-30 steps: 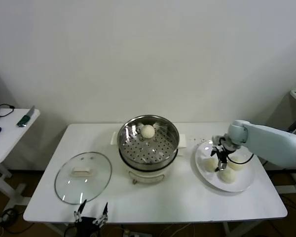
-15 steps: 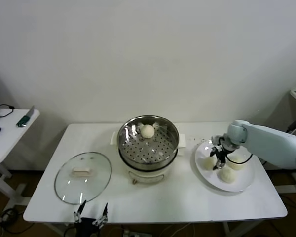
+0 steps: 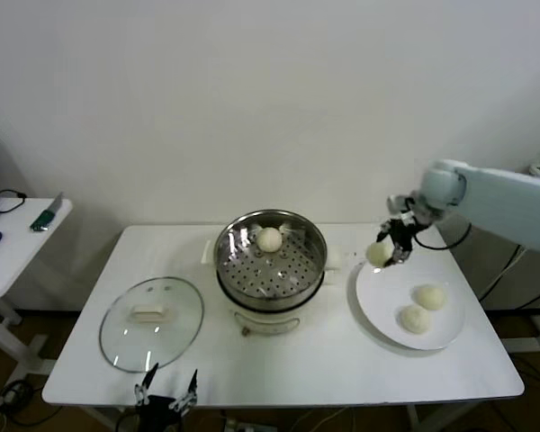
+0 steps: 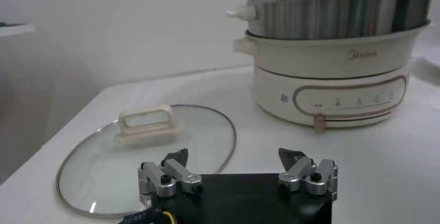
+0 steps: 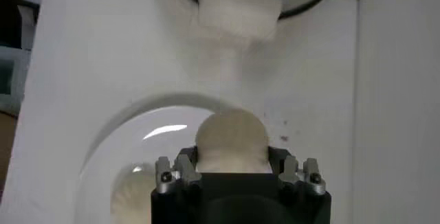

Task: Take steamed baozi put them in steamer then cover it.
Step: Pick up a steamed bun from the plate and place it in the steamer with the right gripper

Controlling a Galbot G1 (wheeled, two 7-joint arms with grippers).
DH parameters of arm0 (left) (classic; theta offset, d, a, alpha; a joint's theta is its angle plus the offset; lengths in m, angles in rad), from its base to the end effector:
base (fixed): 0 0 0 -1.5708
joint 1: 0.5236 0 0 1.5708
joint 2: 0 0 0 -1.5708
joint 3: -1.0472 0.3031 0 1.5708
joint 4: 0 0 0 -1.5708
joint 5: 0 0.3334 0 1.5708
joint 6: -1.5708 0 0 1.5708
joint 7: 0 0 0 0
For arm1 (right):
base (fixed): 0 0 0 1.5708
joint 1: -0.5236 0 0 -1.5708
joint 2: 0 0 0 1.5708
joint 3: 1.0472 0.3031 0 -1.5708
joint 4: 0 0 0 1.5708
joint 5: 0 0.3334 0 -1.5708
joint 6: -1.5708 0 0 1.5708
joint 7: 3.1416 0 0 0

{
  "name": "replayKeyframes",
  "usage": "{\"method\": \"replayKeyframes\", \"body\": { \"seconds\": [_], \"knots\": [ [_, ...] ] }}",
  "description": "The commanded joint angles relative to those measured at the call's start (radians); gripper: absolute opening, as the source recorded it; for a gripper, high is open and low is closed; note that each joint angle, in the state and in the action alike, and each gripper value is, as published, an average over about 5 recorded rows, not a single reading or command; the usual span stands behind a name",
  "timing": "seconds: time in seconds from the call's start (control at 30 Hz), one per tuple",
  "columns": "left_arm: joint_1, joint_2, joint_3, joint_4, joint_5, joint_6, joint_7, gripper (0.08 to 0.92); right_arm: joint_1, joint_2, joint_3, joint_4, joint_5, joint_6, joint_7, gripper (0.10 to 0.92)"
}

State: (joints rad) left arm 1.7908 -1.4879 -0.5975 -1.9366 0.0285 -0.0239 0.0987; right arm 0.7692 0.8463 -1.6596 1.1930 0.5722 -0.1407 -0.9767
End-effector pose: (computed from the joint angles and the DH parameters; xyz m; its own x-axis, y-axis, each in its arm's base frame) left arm 0.1058 0.0381 -0.3436 -0.9334 0.0619 0.3536 0.1045 0.9892 0.1027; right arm 0.5158 -0.0925 -0.0544 -0.2010 -0.1842 0.9621 -0.9693 -0.1047 -0.2226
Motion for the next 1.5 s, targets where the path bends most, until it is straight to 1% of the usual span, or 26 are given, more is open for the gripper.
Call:
{"method": "replayKeyframes", "body": {
  "seconds": [0.03,0.23,0.37,0.53,0.73,0.9,1.07,1.2,1.5],
  "knots": [
    [0.002,0.004,0.003,-0.007,-0.002,-0.002,0.000,0.823,0.391,0.092,-0.134,0.211,0.240,-0.041,-0.019,0.670],
    [0.011,0.009,0.003,-0.027,-0.006,-0.005,0.000,0.823,0.386,0.236,-0.068,0.260,0.355,-0.117,0.050,0.670],
    [0.011,0.008,-0.004,-0.040,-0.013,-0.003,0.000,0.823,0.310,0.348,-0.021,0.250,0.385,-0.151,0.091,0.670],
    [0.007,0.007,-0.010,-0.048,-0.024,0.000,0.001,0.823,0.175,0.486,0.012,0.149,0.363,-0.170,0.125,0.670],
    [0.005,0.005,-0.020,-0.053,-0.034,0.003,0.001,0.823,0.040,0.589,0.004,-0.012,0.296,-0.169,0.138,0.671],
    [0.004,0.003,-0.023,-0.051,-0.038,0.003,0.001,0.823,-0.062,0.643,0.005,-0.149,0.252,-0.162,0.140,0.675],
    [0.006,0.001,-0.022,-0.044,-0.038,0.002,0.000,0.823,-0.143,0.683,0.019,-0.244,0.223,-0.155,0.138,0.675],
    [0.008,0.000,-0.023,-0.040,-0.038,0.001,0.000,0.823,-0.177,0.696,0.024,-0.278,0.204,-0.153,0.139,0.675],
    [0.013,0.002,-0.023,-0.041,-0.036,0.001,0.000,0.823,-0.205,0.698,0.032,-0.292,0.195,-0.165,0.158,0.675]
  ]
}}
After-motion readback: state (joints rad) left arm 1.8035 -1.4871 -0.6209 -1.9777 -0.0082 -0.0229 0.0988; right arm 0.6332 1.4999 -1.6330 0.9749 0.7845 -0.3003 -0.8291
